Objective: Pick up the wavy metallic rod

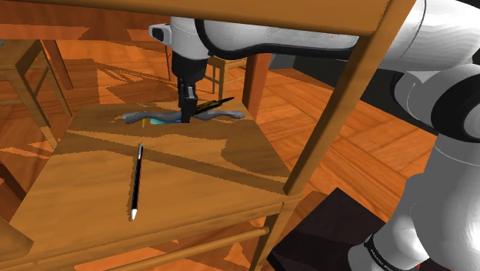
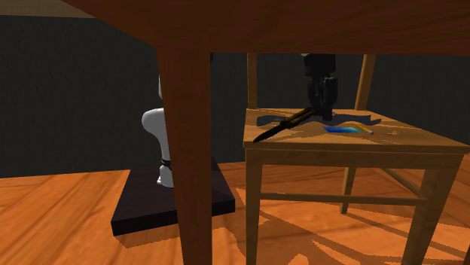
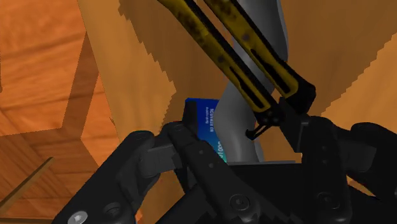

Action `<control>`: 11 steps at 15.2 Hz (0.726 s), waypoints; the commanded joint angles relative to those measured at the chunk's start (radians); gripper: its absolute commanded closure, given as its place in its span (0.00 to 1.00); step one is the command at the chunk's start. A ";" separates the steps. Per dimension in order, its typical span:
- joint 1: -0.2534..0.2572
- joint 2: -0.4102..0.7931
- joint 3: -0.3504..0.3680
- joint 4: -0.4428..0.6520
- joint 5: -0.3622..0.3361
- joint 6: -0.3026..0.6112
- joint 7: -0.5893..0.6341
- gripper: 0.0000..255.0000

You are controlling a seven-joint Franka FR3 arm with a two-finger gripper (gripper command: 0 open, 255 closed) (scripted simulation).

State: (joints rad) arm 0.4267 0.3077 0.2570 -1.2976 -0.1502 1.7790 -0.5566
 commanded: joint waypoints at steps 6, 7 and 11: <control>0.000 0.000 0.000 -0.002 0.000 0.002 0.000 1.00; 0.000 0.000 0.000 -0.002 0.000 0.001 0.000 1.00; 0.003 0.008 0.000 0.038 -0.002 -0.029 -0.001 1.00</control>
State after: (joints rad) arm 0.4291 0.3141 0.2572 -1.2734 -0.1517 1.7612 -0.5572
